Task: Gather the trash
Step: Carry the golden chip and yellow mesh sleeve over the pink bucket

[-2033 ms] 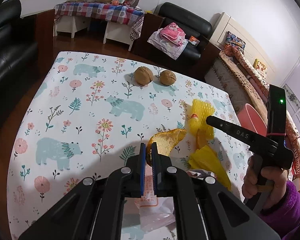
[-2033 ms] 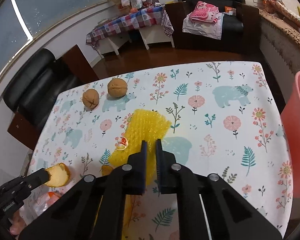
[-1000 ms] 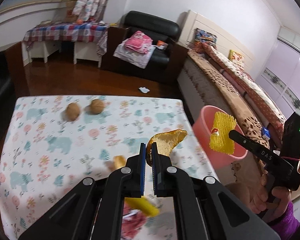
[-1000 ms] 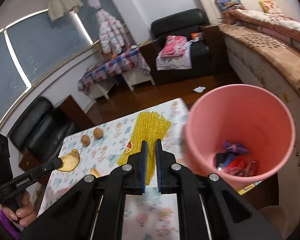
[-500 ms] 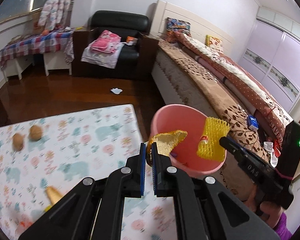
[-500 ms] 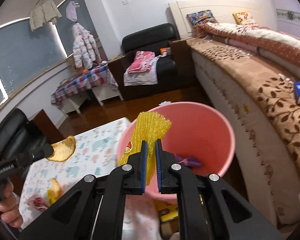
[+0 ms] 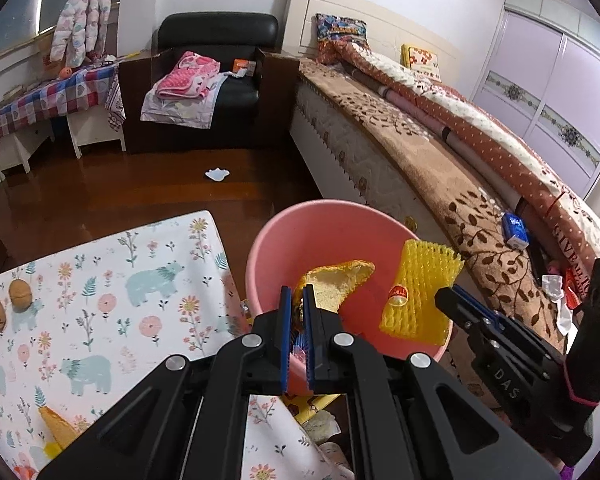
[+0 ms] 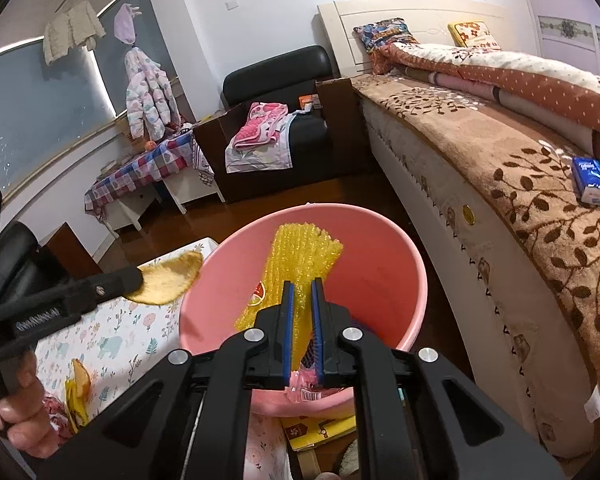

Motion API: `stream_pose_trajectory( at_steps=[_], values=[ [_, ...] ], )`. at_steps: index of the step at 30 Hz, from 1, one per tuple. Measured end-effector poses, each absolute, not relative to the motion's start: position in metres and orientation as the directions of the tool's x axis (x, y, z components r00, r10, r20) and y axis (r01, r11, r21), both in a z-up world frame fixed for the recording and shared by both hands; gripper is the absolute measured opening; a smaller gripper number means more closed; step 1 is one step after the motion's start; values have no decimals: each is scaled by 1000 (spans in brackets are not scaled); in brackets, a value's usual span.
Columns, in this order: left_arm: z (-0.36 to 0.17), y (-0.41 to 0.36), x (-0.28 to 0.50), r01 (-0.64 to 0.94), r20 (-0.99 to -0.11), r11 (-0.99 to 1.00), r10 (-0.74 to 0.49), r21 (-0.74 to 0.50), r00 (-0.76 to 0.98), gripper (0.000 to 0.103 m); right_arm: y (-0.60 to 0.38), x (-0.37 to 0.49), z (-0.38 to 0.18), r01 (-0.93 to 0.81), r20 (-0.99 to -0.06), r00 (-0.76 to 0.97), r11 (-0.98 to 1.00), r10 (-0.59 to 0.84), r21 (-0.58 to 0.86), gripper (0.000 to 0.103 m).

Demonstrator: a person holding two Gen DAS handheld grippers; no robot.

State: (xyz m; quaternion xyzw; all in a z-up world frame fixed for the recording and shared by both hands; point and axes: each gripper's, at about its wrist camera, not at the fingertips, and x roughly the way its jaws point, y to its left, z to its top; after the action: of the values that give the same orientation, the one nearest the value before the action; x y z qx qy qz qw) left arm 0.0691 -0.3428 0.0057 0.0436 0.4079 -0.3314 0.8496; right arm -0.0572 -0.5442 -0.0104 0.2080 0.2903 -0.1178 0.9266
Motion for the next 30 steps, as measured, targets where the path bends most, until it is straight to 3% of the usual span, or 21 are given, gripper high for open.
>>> stream_pose_trajectory(
  at_steps=[30],
  values=[
    [-12, -349, 77, 571, -743, 797, -500, -195, 445, 5, -556, -55, -27, 352, -622, 781, 865, -61, 357, 9]
  ],
)
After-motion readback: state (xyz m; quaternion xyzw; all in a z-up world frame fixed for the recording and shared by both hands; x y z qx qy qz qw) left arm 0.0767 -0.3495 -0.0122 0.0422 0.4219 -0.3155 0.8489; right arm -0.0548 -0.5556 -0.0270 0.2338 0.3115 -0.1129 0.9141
